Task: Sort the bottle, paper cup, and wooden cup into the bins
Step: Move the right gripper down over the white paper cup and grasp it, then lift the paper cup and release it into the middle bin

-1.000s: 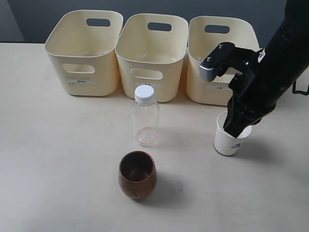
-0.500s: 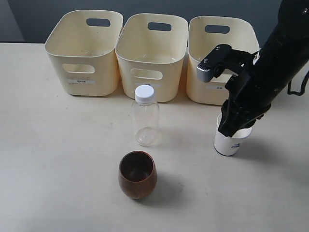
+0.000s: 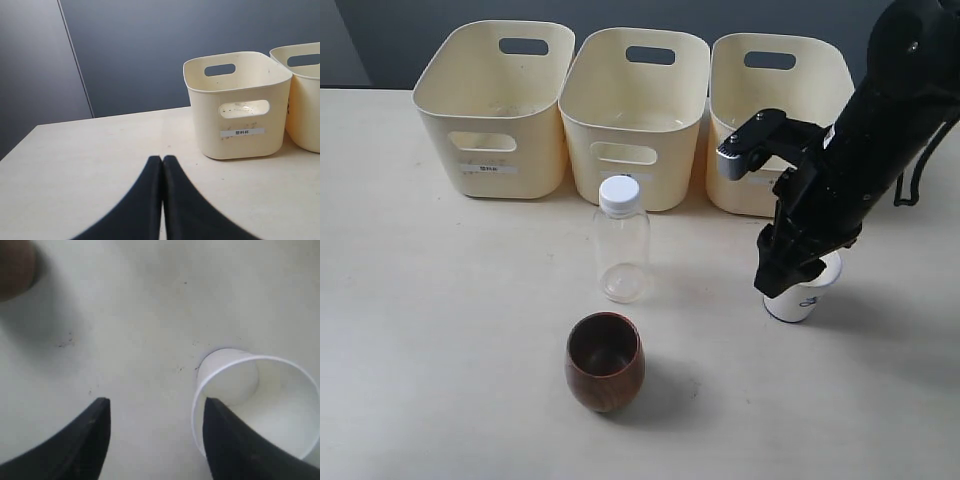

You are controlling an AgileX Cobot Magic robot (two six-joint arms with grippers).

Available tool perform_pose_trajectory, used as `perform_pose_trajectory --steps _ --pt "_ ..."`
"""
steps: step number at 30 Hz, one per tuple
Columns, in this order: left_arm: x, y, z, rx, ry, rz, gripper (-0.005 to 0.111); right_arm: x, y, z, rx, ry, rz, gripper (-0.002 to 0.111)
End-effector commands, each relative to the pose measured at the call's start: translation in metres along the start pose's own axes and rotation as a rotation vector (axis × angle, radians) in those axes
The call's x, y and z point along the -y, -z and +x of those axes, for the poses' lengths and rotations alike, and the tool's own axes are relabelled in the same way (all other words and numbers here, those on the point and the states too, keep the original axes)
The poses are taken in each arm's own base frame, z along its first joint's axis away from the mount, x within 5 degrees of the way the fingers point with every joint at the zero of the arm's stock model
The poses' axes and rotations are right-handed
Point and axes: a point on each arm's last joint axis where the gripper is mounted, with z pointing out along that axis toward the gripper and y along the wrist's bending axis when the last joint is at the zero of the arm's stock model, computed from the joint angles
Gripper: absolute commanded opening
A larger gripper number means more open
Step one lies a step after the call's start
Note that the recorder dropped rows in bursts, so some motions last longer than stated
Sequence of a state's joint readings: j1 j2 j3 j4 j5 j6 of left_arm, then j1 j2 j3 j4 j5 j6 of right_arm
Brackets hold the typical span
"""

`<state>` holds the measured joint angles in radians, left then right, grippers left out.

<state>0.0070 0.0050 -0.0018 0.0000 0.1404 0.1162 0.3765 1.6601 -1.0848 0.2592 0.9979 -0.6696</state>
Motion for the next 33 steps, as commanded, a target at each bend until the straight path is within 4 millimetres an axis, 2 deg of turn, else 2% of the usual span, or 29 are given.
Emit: perform_pose_trajectory --steps 1,14,30,32,33 --pt "0.0 0.0 0.0 0.008 0.001 -0.001 0.0 0.004 -0.003 0.0 -0.017 0.007 0.029 0.053" --pt "0.0 0.0 0.0 0.008 0.001 -0.001 0.0 0.007 -0.003 -0.003 0.009 0.01 0.061 0.053" --pt "0.0 0.0 0.0 0.008 0.001 -0.001 0.0 0.018 -0.031 -0.006 -0.038 -0.027 0.071 0.053" --pt "0.0 0.0 0.0 0.008 0.001 -0.001 0.0 0.019 -0.035 -0.005 -0.048 -0.049 0.065 0.051" --pt "0.0 0.0 0.0 0.008 0.001 -0.001 0.0 0.02 -0.04 -0.005 -0.065 -0.058 0.055 0.041"
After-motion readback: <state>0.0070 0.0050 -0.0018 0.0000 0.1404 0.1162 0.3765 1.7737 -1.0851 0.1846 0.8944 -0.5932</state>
